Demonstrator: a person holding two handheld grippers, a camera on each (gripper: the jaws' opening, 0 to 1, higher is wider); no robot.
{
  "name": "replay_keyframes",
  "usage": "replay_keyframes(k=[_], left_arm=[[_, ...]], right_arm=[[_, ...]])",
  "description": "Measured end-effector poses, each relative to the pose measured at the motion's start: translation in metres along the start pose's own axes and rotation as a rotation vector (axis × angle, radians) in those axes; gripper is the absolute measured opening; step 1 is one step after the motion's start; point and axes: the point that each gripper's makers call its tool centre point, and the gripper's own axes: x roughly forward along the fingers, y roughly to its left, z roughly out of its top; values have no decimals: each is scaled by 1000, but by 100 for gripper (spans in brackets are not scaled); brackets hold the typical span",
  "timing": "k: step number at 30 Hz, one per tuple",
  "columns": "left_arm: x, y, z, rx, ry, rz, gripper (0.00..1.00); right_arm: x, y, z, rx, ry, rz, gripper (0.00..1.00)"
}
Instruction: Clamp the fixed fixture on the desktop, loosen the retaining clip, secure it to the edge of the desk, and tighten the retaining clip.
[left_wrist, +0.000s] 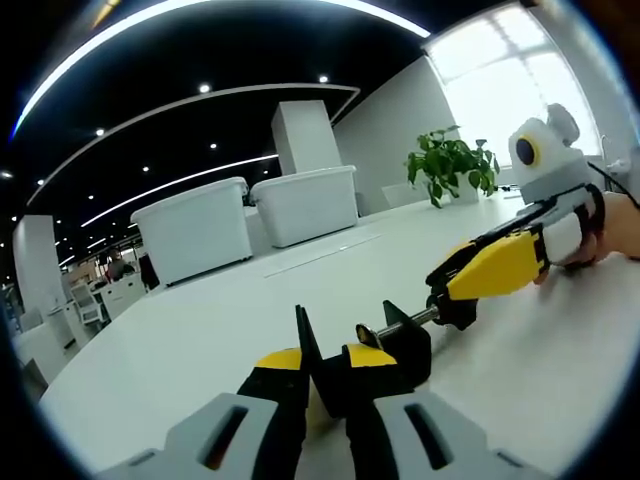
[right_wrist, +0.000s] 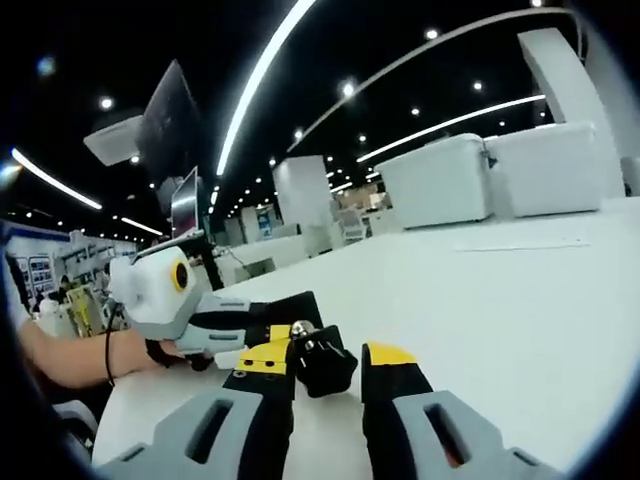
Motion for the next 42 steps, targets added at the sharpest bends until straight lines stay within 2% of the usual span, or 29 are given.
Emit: replay_keyframes(k=[3,5,7,12,14,15,16,18,22,25,27,29,30,33,39,42], left_arm=[[0,0,0,0,0,1,13],[0,1,0,0,1,3,13],[0,1,0,0,2,7,13],[0,2,0,-1,4,12,13],[0,3,-1,-2,4,14,13],[0,4,-1,-4,7,22,13],[0,5,-1,-3,9,26,13],[0,5,-1,-4,10,30,13],[1,5,-1,-4,10,30,13],[1,5,-1,-3,8,29,13],[1,4,-1,-1,6,25,13],[1,4,-1,6,3,25,13],[1,4,-1,8,3,26,13],[1,4,-1,9,2,27,13],[1,3,0,11,1,24,13],[0,3,0,11,1,24,13]], right_arm=[[0,3,0,-23,-5,0,22],[0,6,1,-109,-20,5,22],[4,-2,5,-183,-26,-7,22],[5,4,5,-352,-36,-28,22],[6,5,7,-478,-40,-37,22],[7,9,7,-596,-42,-49,22],[7,13,5,-666,-35,-57,22],[7,16,4,-727,-28,-65,22],[6,15,5,-655,-37,-64,21],[5,10,9,-532,-49,-93,19],[6,-2,12,-475,-47,-106,25],[6,-8,12,-339,-52,-98,37],[4,-5,13,-282,-58,-83,38],[2,-8,9,-164,-35,-61,29],[2,-6,13,-134,-61,-54,28],[5,-5,5,-116,-19,-49,26]])
